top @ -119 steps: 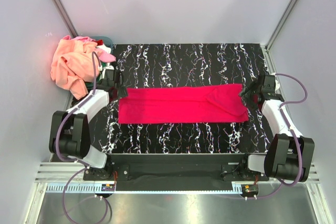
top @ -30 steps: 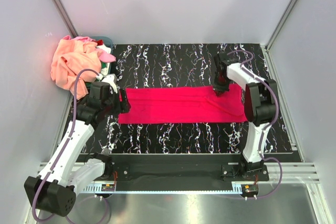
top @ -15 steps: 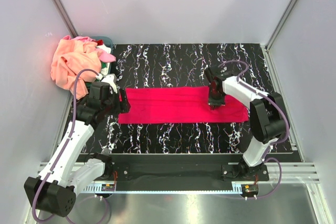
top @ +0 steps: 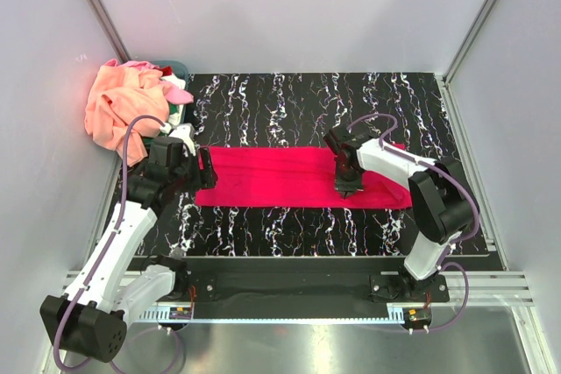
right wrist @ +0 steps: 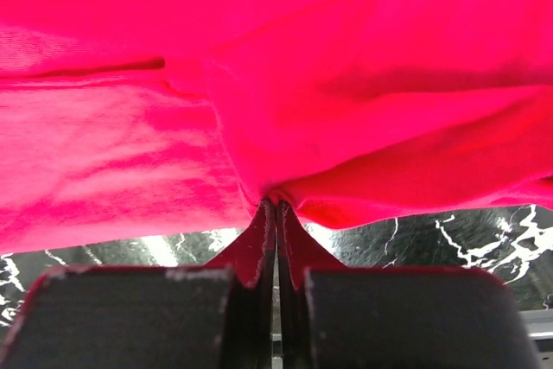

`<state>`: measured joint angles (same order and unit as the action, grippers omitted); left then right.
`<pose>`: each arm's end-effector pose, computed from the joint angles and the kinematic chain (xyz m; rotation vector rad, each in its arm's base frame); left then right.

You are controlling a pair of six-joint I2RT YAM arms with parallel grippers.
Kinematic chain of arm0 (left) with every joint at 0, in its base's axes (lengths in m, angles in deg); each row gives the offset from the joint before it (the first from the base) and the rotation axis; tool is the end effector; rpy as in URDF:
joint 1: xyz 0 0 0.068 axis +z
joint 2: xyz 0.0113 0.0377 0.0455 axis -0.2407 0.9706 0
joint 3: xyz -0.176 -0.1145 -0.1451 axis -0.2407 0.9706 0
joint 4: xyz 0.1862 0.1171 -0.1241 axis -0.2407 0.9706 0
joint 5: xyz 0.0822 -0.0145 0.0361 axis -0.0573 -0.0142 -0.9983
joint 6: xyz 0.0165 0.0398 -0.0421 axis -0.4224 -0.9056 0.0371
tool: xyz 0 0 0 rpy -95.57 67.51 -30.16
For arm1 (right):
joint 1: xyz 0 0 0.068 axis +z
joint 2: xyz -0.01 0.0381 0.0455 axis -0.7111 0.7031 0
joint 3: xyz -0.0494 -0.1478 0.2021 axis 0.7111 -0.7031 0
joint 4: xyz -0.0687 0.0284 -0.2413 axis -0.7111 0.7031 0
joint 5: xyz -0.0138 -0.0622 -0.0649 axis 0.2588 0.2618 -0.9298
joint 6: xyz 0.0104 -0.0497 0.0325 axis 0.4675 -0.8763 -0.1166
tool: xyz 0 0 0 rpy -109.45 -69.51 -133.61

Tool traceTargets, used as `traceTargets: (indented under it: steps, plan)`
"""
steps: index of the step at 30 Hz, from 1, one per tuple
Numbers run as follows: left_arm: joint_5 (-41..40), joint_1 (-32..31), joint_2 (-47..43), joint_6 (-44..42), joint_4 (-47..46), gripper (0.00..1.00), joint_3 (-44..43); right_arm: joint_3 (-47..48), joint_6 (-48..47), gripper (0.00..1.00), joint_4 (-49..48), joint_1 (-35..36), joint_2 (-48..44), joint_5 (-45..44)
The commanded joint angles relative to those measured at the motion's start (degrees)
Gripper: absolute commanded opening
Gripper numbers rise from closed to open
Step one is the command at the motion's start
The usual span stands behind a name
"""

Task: Fold and stack the t-shirts
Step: Fold the tshirt

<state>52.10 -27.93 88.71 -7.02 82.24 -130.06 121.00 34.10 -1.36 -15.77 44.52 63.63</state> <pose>0.1883 -0.0477 0.2707 -0.0731 2.3617 -0.2962 0.2722 0.1473 0.1553 0.1029 2.9274 -0.0479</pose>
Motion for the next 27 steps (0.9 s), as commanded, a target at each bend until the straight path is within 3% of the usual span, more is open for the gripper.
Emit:
traceTargets:
  steps: [1,4,5,6,7,10,14,19,20,21,22,25,27]
  plan:
    - [-0.91,-0.24,-1.21,-0.33,-1.57,0.72,-0.53,2.75,2.23,0.0,1.11,0.94,-3.32,-0.8]
    - [-0.91,-0.24,-1.21,-0.33,-1.49,0.72,-0.53,2.4,1.97,0.04,1.9,1.11,-4.29,-0.89]
    - [-0.99,-0.24,-1.21,-0.42,-1.57,0.72,-0.62,1.97,1.88,0.12,1.9,1.2,-4.64,-0.71]
    - [-0.91,-0.24,-1.21,-0.42,-1.49,0.72,-0.62,0.74,1.7,0.27,1.64,1.29,-5.86,-0.54]
    - [-0.91,-0.24,-1.12,-0.42,-1.49,0.72,-0.62,0.21,1.01,0.5,1.47,1.29,-6.49,-0.28]
    - [-0.91,-0.24,-1.12,-0.42,-1.58,0.72,-0.62,0.55,-0.75,0.64,1.02,1.29,-9.47,0.51]
    - [-0.99,-0.24,-0.68,-0.51,-1.58,0.72,-0.71,7.22,-3.04,0.59,1.73,1.38,-10.89,2.36]
    - [-0.99,-0.24,-0.94,-0.51,-1.58,0.72,-0.62,19.34,-5.76,0.52,2.43,1.11,-2.12,0.7]
    - [-0.99,-0.24,-1.03,-0.51,-1.58,0.72,-0.62,23.02,-5.94,0.49,2.87,0.85,-0.01,0.78]
    - [-0.91,-0.24,-0.94,-0.51,-1.66,0.72,-0.62,24.88,-6.12,0.33,3.22,0.59,4.01,0.87]
    - [-0.99,-0.24,-0.94,-0.51,-1.58,0.72,-0.62,26.73,-6.38,0.27,3.4,0.5,6.06,0.96]
    - [-0.91,-0.33,-1.12,-0.42,-1.4,0.72,-0.62,33.94,-6.3,0.13,4.8,-0.47,13.79,0.78]
    - [-0.91,-0.33,-1.2,-0.33,-1.49,0.72,-0.53,38.58,-6.04,0.11,6.11,-1.17,18.53,0.78]
